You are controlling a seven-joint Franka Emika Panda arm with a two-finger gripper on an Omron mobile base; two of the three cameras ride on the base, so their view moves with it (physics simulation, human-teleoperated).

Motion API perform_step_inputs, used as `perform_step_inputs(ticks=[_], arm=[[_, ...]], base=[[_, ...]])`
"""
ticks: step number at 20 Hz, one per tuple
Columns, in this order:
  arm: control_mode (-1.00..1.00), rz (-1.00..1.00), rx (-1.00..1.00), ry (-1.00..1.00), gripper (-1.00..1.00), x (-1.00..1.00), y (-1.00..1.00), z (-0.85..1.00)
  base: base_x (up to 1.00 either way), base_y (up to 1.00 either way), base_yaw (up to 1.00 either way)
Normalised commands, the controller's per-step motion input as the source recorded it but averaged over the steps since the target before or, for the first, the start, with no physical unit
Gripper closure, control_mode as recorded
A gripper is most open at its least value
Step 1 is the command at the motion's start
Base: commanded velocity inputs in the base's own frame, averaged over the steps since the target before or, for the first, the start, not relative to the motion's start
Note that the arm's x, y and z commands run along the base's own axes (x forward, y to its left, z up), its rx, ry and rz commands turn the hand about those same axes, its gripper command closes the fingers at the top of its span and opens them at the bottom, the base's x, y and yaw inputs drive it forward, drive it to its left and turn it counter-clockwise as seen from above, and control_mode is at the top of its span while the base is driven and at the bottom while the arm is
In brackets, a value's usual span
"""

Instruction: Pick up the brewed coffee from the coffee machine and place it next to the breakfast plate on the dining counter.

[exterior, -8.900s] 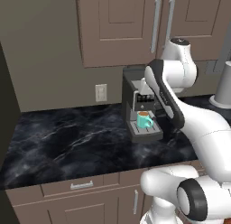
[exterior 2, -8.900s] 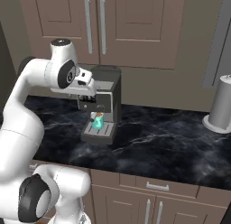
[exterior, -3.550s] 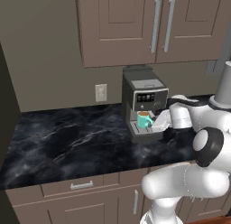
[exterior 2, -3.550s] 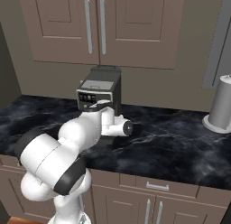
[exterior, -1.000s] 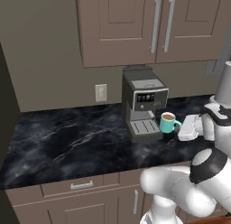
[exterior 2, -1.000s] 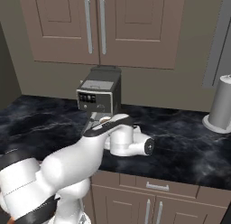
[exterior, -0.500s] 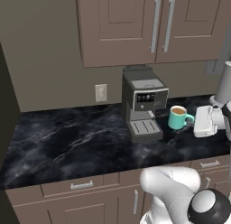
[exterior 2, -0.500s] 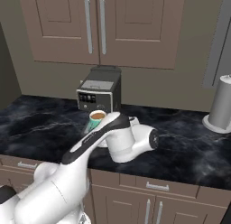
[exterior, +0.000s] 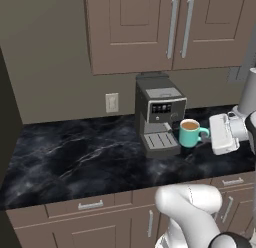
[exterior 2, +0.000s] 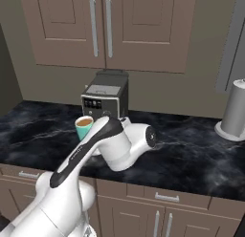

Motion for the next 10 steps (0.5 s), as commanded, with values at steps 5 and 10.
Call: perform_step_inputs(ticks=[5,10], arm=[[1.0,0.05,0.0,0.0,1.0,0.03,0.0,0.0],[1.0,0.0,0.0,0.0,1.0,0.0,0.0,0.0]], base=[[0.01,0.0,0.0],[-0.47,0.12,0.21]])
